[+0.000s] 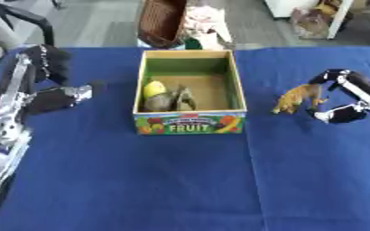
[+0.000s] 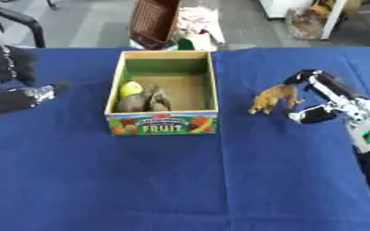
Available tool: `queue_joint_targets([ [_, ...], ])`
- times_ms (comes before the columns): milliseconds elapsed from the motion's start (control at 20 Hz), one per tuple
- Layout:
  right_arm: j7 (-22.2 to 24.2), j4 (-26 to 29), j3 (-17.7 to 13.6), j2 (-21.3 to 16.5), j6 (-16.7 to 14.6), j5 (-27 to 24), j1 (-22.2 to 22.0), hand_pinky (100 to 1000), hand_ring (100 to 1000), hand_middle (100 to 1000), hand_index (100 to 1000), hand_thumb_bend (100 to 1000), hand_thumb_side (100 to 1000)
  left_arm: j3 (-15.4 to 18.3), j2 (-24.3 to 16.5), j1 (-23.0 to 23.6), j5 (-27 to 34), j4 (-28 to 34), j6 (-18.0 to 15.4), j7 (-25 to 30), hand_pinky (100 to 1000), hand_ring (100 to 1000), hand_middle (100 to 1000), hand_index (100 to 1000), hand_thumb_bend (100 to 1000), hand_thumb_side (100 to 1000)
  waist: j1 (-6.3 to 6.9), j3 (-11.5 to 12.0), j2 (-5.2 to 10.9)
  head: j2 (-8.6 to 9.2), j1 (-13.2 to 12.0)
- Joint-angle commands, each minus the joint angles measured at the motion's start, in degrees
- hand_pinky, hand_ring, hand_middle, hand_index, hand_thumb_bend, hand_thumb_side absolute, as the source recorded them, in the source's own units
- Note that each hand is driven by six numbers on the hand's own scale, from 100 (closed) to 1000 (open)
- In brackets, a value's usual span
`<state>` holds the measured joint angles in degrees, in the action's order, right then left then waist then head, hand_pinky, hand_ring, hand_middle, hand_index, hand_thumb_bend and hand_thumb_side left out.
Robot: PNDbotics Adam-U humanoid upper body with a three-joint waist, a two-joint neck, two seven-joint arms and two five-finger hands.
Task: Pick up objects on the table and place them in the box.
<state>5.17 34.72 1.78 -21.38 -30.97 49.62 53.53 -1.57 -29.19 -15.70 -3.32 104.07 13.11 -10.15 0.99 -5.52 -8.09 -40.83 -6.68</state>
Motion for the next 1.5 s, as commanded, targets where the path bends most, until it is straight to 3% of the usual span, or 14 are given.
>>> queue_joint_targets([
  [50,-1.7,-0.7,-0.8,-0.1,0.0,2.7,1.4,693,813,724,791,411,100,0.6,-0.8,-0.5,0.1,1.1,-0.1,0.1,461,452,446,600,824,175,0.04,0.1,0.7,-0.18,0.2],
  [500,-4.3,-1.6,-1.4,0.8,0.4,5.4,1.8,696,814,721,791,410,100,0.5,-0.6,-0.4,0.0,1.1,0.0,0.3,461,452,446,600,824,175,0.18,0.3,0.66,-0.21,0.3],
  [1000,-3.8,-2.2,-1.4,0.9,0.4,6.2,1.8,661,762,679,751,397,100,0.5,-0.5,-0.3,0.0,1.0,0.0,0.3,460,452,446,600,824,176,0.13,0.4,0.67,-0.23,0.3],
  [1200,-2.6,-2.2,-1.4,0.9,0.3,6.5,1.7,478,607,534,634,366,100,0.4,-0.4,-0.2,0.0,1.0,0.1,0.4,460,452,445,600,824,178,0.11,0.4,0.65,-0.28,0.3],
  [1500,-1.5,-1.3,-1.3,0.8,0.2,6.5,1.7,231,452,385,486,353,100,0.4,-0.4,-0.1,0.0,0.9,0.1,0.4,459,453,445,600,825,181,0.11,0.4,0.64,-0.37,0.2],
])
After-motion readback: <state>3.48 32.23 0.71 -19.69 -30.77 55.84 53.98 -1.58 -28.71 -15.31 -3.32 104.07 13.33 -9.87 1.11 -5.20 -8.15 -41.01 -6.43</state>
